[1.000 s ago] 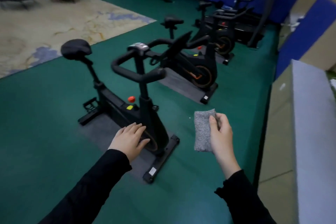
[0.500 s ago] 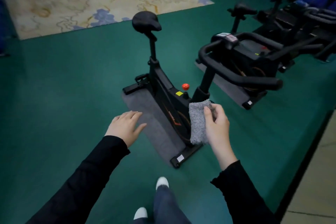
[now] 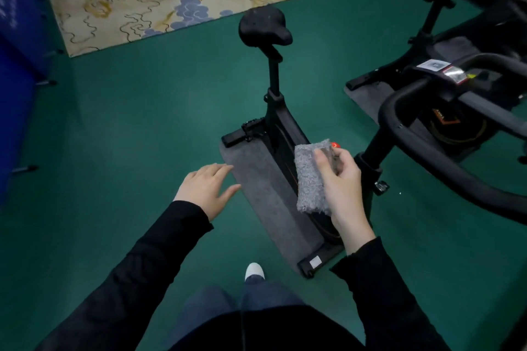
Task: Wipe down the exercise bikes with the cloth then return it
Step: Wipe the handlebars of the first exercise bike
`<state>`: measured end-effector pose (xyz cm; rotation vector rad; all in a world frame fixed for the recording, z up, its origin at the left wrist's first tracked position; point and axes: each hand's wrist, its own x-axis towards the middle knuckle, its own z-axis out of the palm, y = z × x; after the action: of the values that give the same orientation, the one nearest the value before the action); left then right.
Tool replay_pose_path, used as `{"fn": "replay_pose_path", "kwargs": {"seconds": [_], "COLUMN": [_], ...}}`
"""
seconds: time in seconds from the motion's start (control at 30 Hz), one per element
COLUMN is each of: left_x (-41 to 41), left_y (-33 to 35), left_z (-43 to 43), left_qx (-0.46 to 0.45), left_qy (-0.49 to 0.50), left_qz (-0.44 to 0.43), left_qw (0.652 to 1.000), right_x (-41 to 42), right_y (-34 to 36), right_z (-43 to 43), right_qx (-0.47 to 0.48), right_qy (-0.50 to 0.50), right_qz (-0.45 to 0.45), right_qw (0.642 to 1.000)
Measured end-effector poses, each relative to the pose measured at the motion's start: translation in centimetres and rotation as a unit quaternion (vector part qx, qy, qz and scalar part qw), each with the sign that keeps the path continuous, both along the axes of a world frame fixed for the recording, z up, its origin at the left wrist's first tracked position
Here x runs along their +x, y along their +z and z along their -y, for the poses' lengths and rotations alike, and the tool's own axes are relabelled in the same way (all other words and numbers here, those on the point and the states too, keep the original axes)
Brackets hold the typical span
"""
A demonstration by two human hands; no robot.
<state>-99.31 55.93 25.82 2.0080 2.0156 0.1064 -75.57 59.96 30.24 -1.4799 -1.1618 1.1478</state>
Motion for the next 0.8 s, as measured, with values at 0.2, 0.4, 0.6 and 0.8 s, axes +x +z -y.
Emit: {"fn": "replay_pose_path", "kwargs": {"seconds": [0.2, 0.4, 0.6, 0.8], "left_x": [-4.0, -9.8, -14.4, -12.8], "left_y": [-0.9, -1.8, -1.3, 0.9], "left_z": [-4.5, -12.3, -22.2, -29.4], "left_qx": [-0.027, -0.022, -0.02, 0.008], "left_qy": [0.003, -0.029, -0.169, -0.291], "left_qz": [0.019, 0.038, 0.038, 0.074], "left_qw": [0.999, 0.999, 0.985, 0.954], "right_x": [-1.5, -3.1, -7.6, -11.6], "right_y": [-1.2, -2.4, -2.0, -0.2], "right_z": [-3.4, -7.0, -8.7, -7.8], "right_qx": [-0.035, -0.033, -0.003, 0.003], "right_qy": [-0.028, -0.153, -0.318, -0.434], "right_qz": [0.008, 0.091, 0.165, 0.2], "right_qw": [0.999, 0.984, 0.934, 0.879]}}
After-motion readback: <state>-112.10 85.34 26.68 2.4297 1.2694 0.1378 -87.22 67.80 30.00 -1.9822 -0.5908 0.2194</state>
